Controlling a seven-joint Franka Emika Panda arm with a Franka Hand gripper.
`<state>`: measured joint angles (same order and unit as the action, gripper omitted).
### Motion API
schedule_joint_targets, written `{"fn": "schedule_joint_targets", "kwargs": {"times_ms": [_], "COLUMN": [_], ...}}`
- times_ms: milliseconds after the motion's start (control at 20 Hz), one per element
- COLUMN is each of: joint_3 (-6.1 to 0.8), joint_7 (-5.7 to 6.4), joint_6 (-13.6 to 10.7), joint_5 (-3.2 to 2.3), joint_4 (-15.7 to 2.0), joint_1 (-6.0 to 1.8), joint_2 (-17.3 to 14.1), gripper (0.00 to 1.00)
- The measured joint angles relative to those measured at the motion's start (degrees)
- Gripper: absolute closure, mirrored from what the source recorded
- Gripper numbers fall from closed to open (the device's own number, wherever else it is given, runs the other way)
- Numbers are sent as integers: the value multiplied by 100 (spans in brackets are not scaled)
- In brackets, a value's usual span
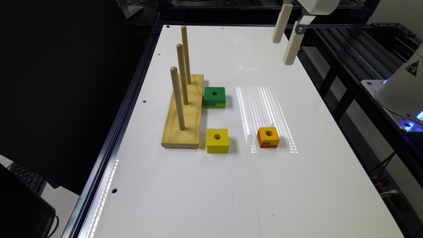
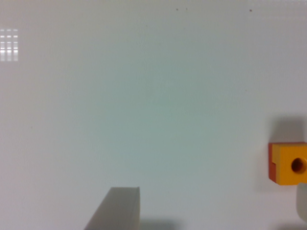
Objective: Pick up yellow block.
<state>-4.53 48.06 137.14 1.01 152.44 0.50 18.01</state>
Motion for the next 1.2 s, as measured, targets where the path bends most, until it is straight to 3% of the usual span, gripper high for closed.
{"fn": "schedule_joint_targets", "kwargs": {"times_ms": [300, 800, 1050, 1200], "joint_3": [-132, -191, -277, -293], "joint_7": [138, 185, 279, 291], "joint_6": [1, 1, 1, 1], "joint_5": [1, 1, 1, 1], "joint_4": [-337, -697, -889, -1000], "joint_1": [0, -1, -1, -5], "joint_2": [-369, -745, -908, -1029], "gripper": [0, 0, 0, 0]}}
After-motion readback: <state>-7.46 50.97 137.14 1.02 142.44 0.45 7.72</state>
